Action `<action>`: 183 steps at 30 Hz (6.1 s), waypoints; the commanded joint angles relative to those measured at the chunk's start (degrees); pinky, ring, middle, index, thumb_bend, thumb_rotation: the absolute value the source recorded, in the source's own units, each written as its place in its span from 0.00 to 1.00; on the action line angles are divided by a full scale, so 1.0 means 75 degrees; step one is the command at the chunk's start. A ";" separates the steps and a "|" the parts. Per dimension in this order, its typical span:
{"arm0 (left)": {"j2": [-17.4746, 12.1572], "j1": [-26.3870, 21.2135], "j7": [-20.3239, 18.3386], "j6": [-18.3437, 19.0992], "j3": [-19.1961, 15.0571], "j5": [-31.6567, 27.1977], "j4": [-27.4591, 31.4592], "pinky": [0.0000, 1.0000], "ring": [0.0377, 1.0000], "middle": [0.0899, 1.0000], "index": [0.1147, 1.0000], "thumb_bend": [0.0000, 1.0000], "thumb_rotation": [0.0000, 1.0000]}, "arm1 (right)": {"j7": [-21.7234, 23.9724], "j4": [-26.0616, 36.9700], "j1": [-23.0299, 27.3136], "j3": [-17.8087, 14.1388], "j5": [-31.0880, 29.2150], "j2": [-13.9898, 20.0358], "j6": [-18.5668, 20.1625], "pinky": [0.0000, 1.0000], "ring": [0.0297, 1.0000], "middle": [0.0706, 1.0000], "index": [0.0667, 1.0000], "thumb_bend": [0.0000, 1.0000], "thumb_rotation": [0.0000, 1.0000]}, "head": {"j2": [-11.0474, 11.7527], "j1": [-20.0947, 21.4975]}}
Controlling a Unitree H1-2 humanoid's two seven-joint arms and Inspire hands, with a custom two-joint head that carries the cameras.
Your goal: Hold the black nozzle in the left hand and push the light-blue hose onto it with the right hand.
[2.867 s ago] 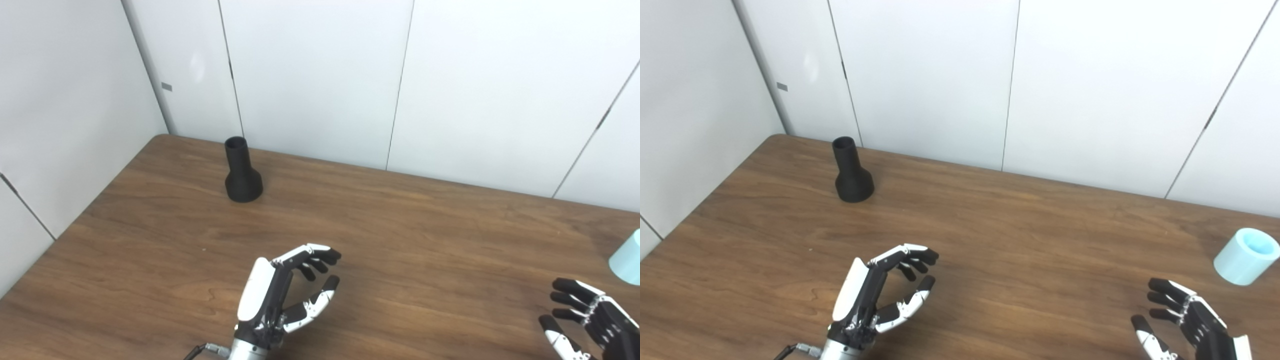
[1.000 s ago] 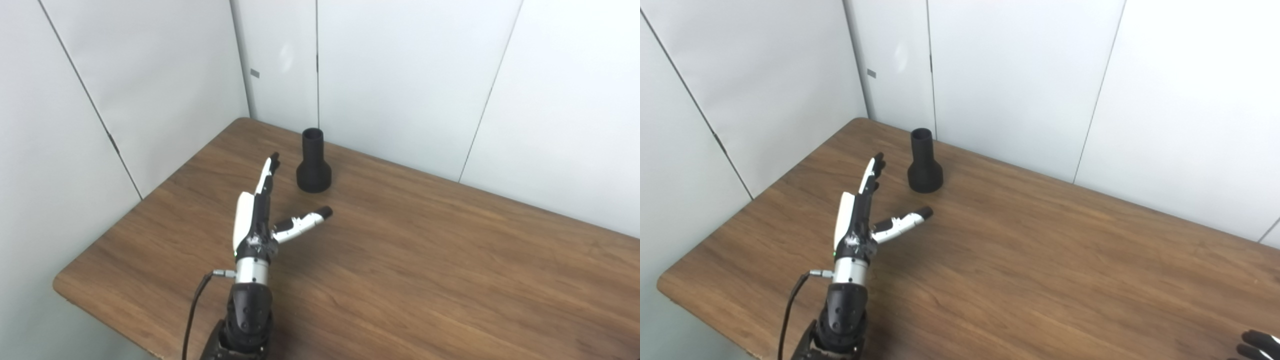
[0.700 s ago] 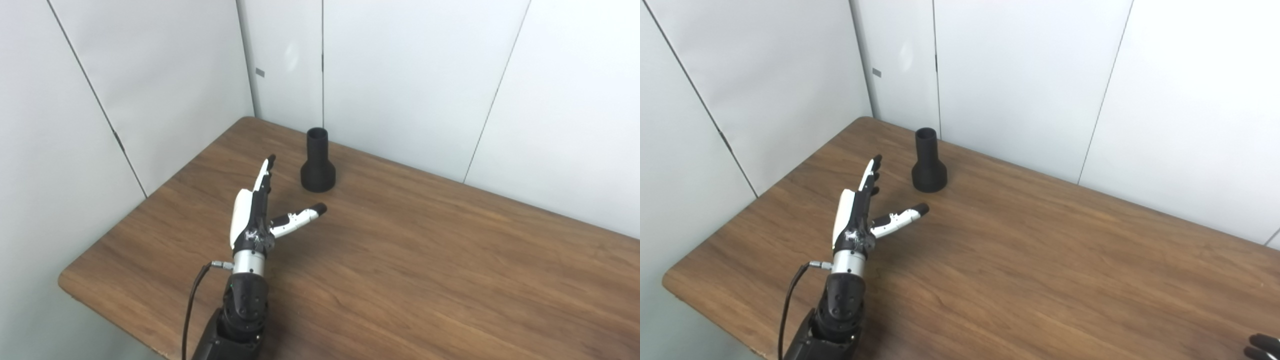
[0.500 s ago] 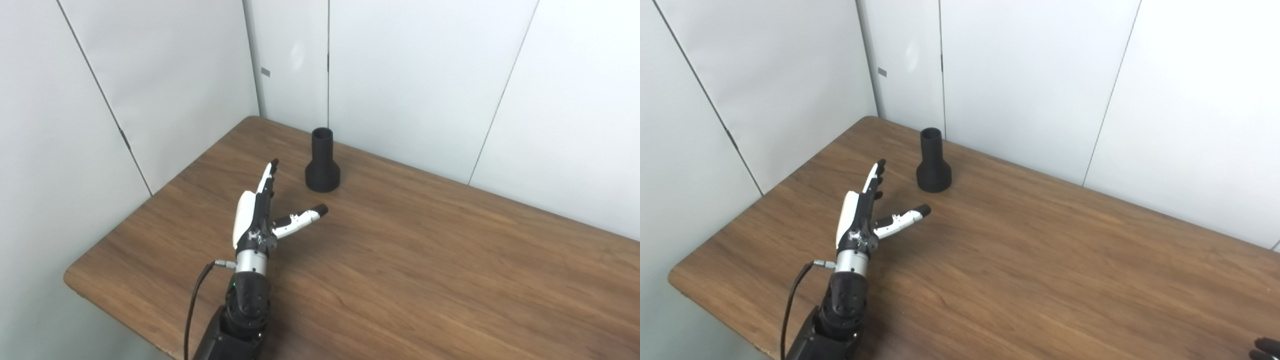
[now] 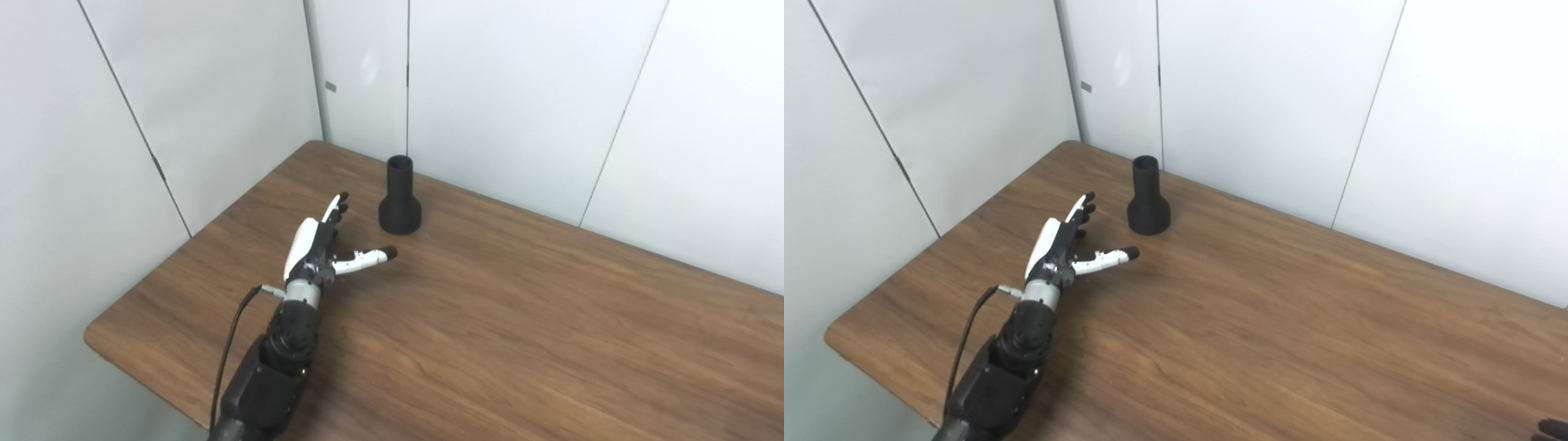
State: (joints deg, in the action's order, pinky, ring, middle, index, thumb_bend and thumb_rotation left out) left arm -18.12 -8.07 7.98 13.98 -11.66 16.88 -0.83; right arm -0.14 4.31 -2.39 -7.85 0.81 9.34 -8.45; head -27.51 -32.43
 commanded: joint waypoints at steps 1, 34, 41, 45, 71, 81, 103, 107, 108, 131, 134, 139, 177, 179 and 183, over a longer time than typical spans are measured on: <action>-0.0237 -0.0283 -0.0109 0.0074 0.0074 0.0040 -0.0219 0.83 0.90 0.92 0.96 1.00 0.33 | -0.0016 0.0263 0.0153 -0.0035 0.0030 0.0112 -0.0144 0.47 0.61 0.63 0.58 0.18 0.48 | -0.0013 0.0023; -0.0830 -0.1973 -0.0942 0.0684 0.1496 0.0131 -0.2508 0.80 0.93 0.99 0.99 1.00 0.36 | 0.0019 0.0875 -0.0231 -0.0081 0.0242 0.0198 0.0281 0.47 0.60 0.62 0.57 0.29 0.56 | -0.0198 0.0615; -0.0894 -0.2120 -0.0992 0.0006 0.1794 0.0259 -0.3067 0.85 0.96 0.97 0.99 1.00 0.35 | 0.0013 0.1083 -0.0329 -0.0053 0.0305 0.0236 0.0408 0.48 0.60 0.62 0.57 0.28 0.54 | -0.0272 0.0730; -0.0972 -0.2152 -0.0965 0.0258 0.2245 0.0747 -0.2977 0.95 0.91 0.92 0.95 1.00 0.37 | 0.0002 0.1140 -0.0361 -0.0044 0.0350 0.0241 0.0400 0.48 0.60 0.62 0.57 0.28 0.52 | -0.0293 0.0763; -0.1136 -0.2252 -0.0490 -0.0506 0.2739 0.1658 -0.3731 0.98 0.86 0.84 0.83 1.00 0.40 | 0.0049 0.1377 -0.0500 -0.0087 0.0290 0.0269 0.0582 0.50 0.61 0.64 0.58 0.28 0.45 | -0.0385 0.0910; -0.1061 -0.2529 -0.0181 -0.0637 0.2852 0.1756 -0.4256 1.00 0.85 0.83 0.81 1.00 0.43 | 0.0063 0.1526 -0.0601 -0.0117 0.0246 0.0304 0.0682 0.49 0.61 0.63 0.56 0.29 0.44 | -0.0433 0.0993; -0.0987 -0.2528 0.0065 -0.0218 0.3456 0.2547 -0.3871 1.00 0.81 0.79 0.72 1.00 0.41 | 0.0025 0.1646 -0.0679 -0.0079 0.0351 0.0298 0.0741 0.50 0.61 0.63 0.57 0.30 0.43 | -0.0457 0.1131; -0.0916 -0.2396 0.0833 -0.0835 0.3370 0.2587 -0.3955 1.00 0.76 0.64 0.60 1.00 0.34 | -0.0045 0.1600 -0.0670 -0.0057 0.0592 0.0300 0.0594 0.49 0.60 0.62 0.57 0.30 0.44 | -0.0436 0.1183; -0.0874 -0.2365 0.1107 -0.1024 0.3340 0.2597 -0.4018 1.00 0.72 0.59 0.56 0.99 0.30 | -0.0067 0.1576 -0.0667 -0.0049 0.0682 0.0304 0.0524 0.48 0.60 0.61 0.56 0.29 0.44 | -0.0436 0.1183; -0.0617 -0.2056 0.1729 -0.2227 0.3561 0.2714 -0.4326 0.89 0.59 0.46 0.39 0.52 0.00 | -0.0050 0.1818 -0.0714 -0.0006 0.0809 0.0186 0.0614 0.48 0.60 0.62 0.56 0.26 0.35 | -0.0542 0.1440; -0.0660 -0.1935 0.1905 -0.2379 0.3605 0.2828 -0.4256 0.84 0.56 0.47 0.39 0.52 0.00 | -0.0111 0.1823 -0.0693 0.0024 0.0909 0.0124 0.0578 0.47 0.58 0.61 0.55 0.26 0.33 | -0.0545 0.1794; -0.0761 -0.1728 0.1918 -0.2740 0.3628 0.2837 -0.4114 0.19 0.14 0.42 0.42 0.52 0.00 | -0.0095 0.2118 -0.0565 -0.0064 0.0620 0.0021 0.0907 0.48 0.60 0.63 0.58 0.26 0.35 | -0.0537 0.2752; 0.0261 -0.1067 0.2767 -0.5425 0.5231 0.4969 -0.3162 0.12 0.18 0.36 0.46 0.52 0.00 | -0.2247 0.2103 0.1341 -0.1791 0.2997 0.0718 0.1642 0.56 0.69 0.72 0.69 0.75 0.32 | -0.0240 0.5120; 0.0292 -0.1111 0.2830 -0.5429 0.5399 0.5056 -0.3213 0.15 0.22 0.39 0.46 0.52 0.00 | -0.2245 0.2083 0.1396 -0.1800 0.3056 0.0739 0.1738 0.58 0.70 0.73 0.70 0.76 0.33 | -0.0236 0.5153; 0.0345 -0.1227 0.3088 -0.5358 0.5758 0.5566 -0.3322 0.21 0.29 0.39 0.46 0.52 0.00 | -0.2202 0.2036 0.1454 -0.1822 0.3164 0.0792 0.1975 0.58 0.70 0.73 0.71 0.77 0.36 | -0.0229 0.5216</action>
State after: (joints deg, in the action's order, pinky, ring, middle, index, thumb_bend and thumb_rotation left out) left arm -18.21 -22.47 28.71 -25.84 28.77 57.70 -21.47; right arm -15.92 19.18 6.71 -20.73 23.89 13.32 6.42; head -29.18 6.68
